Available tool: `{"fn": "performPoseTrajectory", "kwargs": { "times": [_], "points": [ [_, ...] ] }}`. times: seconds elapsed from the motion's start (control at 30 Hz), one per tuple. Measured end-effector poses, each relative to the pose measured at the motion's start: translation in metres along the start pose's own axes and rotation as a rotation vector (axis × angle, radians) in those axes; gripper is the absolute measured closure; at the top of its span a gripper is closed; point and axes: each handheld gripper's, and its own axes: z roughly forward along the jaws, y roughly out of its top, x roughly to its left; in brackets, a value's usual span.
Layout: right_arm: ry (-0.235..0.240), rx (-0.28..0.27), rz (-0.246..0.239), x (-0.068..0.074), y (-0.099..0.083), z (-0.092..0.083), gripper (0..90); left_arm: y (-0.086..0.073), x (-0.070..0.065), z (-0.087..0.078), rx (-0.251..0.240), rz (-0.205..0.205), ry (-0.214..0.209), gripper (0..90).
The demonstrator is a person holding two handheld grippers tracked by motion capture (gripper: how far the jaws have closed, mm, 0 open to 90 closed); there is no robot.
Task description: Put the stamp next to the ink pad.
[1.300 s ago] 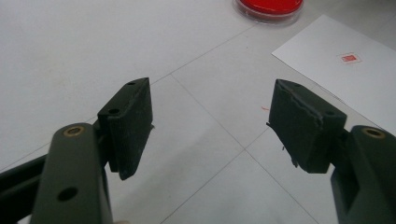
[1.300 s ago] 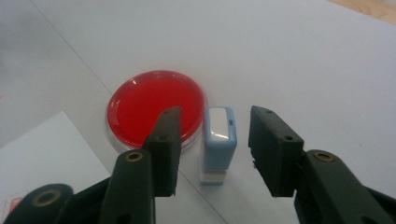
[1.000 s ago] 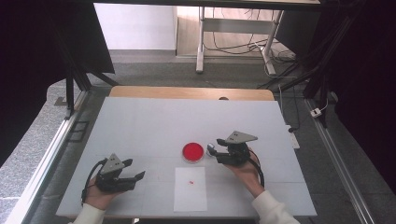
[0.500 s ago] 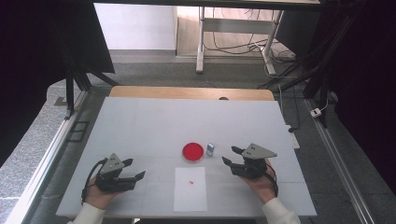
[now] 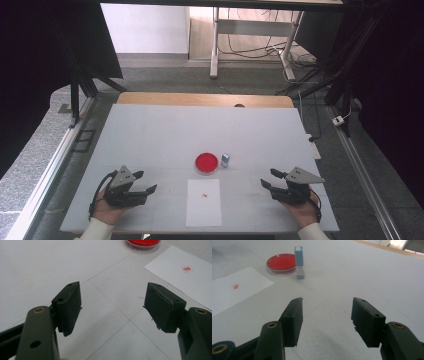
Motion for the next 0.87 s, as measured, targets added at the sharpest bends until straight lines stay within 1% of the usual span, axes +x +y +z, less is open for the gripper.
{"fn": "performPoseTrajectory", "kwargs": {
  "times": [0.1, 0.27, 0.5, 0.87],
  "points": [
    [0.005, -0.001, 0.01, -0.0028, -0.0006, 0.0003, 42.4, -0.0002, -0.0002, 0.0004, 0.001, 0.001, 0.004, 30.3],
    [0.021, 0.012, -0.018, -0.0005, -0.0004, 0.0035, 42.4, -0.001, 0.0017, 0.0007, 0.002, 0.0, 0.006, 30.2],
    [0.025, 0.001, -0.01, -0.0016, 0.0, 0.0022, 42.4, -0.0015, 0.0021, 0.0013, 0.004, 0.0, 0.01, 29.9],
    [0.03, 0.002, -0.009, -0.0013, -0.0003, 0.0034, 42.3, -0.0016, 0.003, 0.0023, 0.007, 0.0, 0.009, 29.8]
  ]
}}
